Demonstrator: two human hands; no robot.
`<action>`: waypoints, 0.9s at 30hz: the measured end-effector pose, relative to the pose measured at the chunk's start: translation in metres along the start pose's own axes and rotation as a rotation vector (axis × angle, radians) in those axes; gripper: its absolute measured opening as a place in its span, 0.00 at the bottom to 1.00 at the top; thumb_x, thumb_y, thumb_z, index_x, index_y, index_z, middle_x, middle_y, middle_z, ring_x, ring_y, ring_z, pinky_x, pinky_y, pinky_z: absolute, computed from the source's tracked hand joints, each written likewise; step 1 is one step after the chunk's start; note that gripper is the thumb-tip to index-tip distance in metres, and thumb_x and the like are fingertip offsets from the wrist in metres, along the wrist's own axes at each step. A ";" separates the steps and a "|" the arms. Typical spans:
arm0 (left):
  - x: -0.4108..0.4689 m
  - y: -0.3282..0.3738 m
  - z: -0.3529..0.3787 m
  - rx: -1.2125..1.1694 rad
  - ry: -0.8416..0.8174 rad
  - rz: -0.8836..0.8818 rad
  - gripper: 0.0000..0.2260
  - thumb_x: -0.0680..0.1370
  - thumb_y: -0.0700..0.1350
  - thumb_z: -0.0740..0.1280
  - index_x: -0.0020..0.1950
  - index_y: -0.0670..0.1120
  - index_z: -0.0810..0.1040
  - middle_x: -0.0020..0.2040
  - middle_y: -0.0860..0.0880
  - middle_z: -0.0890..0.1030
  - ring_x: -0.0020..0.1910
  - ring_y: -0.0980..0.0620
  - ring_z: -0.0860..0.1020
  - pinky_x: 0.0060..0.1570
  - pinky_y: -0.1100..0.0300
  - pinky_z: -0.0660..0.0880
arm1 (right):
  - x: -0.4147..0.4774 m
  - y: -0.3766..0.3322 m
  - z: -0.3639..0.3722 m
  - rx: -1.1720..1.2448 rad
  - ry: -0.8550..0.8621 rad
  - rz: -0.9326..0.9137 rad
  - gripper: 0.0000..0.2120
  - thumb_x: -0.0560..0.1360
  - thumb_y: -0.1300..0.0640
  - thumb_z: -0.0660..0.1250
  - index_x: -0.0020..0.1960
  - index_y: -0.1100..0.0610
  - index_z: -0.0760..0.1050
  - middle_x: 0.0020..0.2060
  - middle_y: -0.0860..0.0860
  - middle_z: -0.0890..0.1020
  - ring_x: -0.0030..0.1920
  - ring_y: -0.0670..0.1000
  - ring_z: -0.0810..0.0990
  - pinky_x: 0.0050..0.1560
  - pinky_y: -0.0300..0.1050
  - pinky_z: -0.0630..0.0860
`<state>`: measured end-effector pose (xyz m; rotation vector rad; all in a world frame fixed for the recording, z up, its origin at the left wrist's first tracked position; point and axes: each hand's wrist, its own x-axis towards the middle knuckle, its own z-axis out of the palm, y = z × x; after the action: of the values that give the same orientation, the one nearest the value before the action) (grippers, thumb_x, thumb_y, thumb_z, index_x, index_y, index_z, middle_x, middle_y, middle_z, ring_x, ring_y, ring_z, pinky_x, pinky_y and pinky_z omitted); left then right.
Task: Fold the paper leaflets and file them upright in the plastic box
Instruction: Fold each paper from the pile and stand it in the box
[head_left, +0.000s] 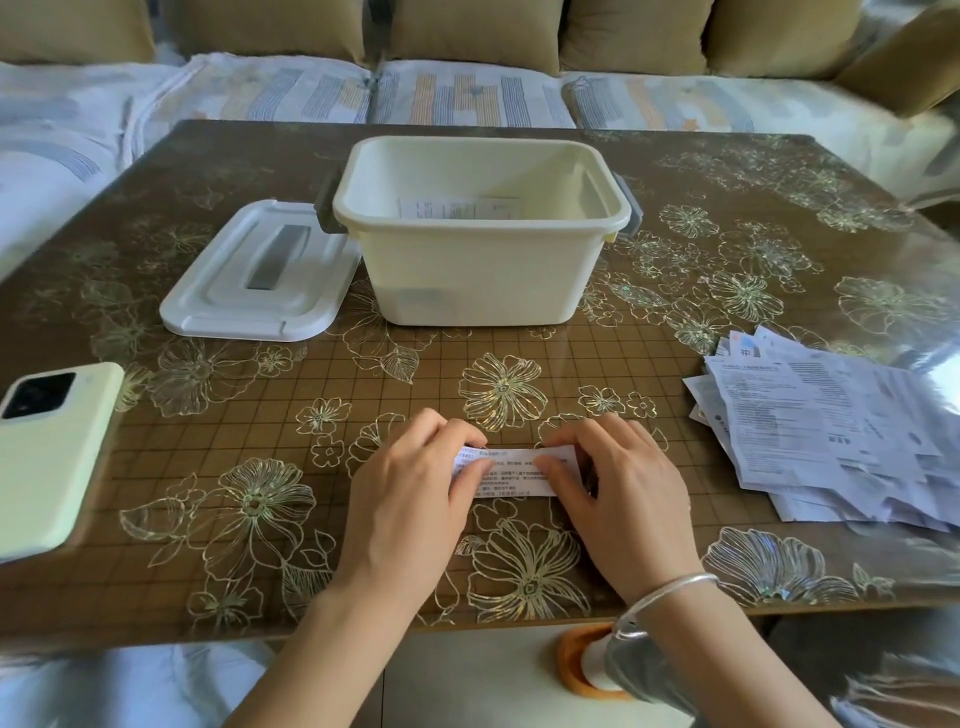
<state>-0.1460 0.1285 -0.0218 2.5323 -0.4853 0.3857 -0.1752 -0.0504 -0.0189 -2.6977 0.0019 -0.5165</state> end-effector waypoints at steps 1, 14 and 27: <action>0.000 0.001 0.000 0.010 0.002 0.000 0.06 0.74 0.48 0.72 0.49 0.50 0.80 0.43 0.55 0.76 0.35 0.57 0.73 0.31 0.66 0.68 | 0.000 -0.001 0.000 -0.003 -0.008 0.009 0.07 0.72 0.46 0.69 0.47 0.48 0.78 0.40 0.44 0.75 0.41 0.47 0.73 0.35 0.38 0.67; -0.002 0.005 0.001 0.106 0.095 0.116 0.05 0.72 0.45 0.74 0.43 0.48 0.80 0.41 0.54 0.79 0.41 0.51 0.75 0.44 0.56 0.67 | 0.034 -0.017 -0.027 -0.115 -0.471 0.087 0.22 0.67 0.36 0.70 0.55 0.45 0.70 0.49 0.43 0.73 0.48 0.46 0.74 0.45 0.41 0.72; 0.001 -0.002 0.000 -0.099 -0.082 -0.041 0.16 0.68 0.63 0.62 0.50 0.62 0.82 0.45 0.62 0.76 0.48 0.59 0.73 0.46 0.58 0.60 | 0.057 -0.022 -0.034 -0.146 -0.649 0.077 0.17 0.67 0.38 0.72 0.37 0.49 0.71 0.40 0.47 0.78 0.40 0.48 0.76 0.38 0.42 0.73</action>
<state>-0.1439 0.1298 -0.0225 2.4650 -0.4702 0.2377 -0.1358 -0.0470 0.0390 -2.8652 -0.0357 0.4081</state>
